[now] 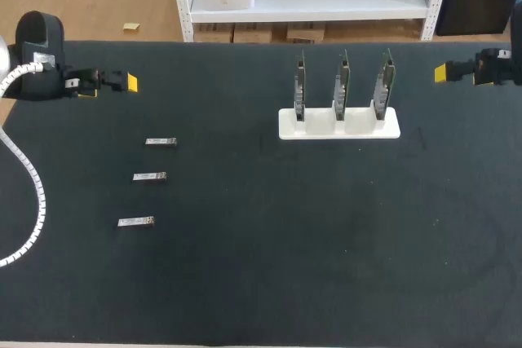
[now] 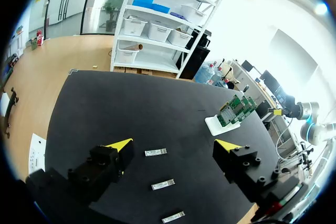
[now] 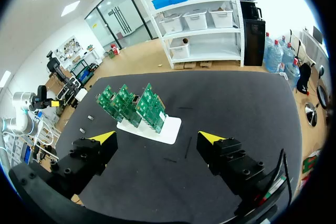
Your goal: Pick up the optical module with the left hand, and insert it into the network port with the right hand.
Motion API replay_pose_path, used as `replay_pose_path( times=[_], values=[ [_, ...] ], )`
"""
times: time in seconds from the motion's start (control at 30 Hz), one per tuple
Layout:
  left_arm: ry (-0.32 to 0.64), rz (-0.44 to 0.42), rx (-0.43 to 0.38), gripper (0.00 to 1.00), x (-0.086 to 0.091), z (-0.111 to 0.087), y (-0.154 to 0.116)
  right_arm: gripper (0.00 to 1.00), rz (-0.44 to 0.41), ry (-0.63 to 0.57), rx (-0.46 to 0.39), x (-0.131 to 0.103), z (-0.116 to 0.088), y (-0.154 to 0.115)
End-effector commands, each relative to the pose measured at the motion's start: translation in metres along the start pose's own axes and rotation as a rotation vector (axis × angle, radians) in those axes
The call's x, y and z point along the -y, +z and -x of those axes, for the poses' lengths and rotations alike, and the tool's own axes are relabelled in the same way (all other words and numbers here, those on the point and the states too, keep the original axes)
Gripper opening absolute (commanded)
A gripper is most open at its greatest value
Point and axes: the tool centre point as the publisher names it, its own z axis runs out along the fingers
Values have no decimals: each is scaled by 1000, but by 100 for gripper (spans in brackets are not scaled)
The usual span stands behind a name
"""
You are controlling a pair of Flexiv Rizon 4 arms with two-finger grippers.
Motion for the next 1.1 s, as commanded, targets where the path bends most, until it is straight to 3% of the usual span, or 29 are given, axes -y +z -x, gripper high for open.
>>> replay_pose_path(
  times=[0.03, 0.6, 0.63, 0.67, 0.73, 0.9, 0.97, 1.1],
  values=[
    [-2, 7, -5, 100, 1, 1, 0, 100, -4, 1, 1, -1, 0, 0],
    [7, 12, -1, 100, 2, 0, 0, 100, -4, 1, 1, -1, 0, 0],
    [34, 62, 3, 100, 2, 0, 0, 100, -4, 1, 1, -1, 0, 0],
    [73, 44, 2, 100, 3, 1, 1, 100, -4, 1, 1, -1, 0, 0],
    [118, 91, 7, 100, 2, 2, 0, 100, -4, 1, 1, -1, 0, 0],
    [313, 63, -29, 100, -8, 13, 6, 100, -4, 1, 1, -1, 0, 0],
    [439, 20, -76, 100, -12, 19, 8, 100, -4, 1, 1, -1, 0, 0],
    [609, 53, -121, 100, -20, 31, 14, 100, -4, 1, 1, -1, 0, 0]
  ],
)
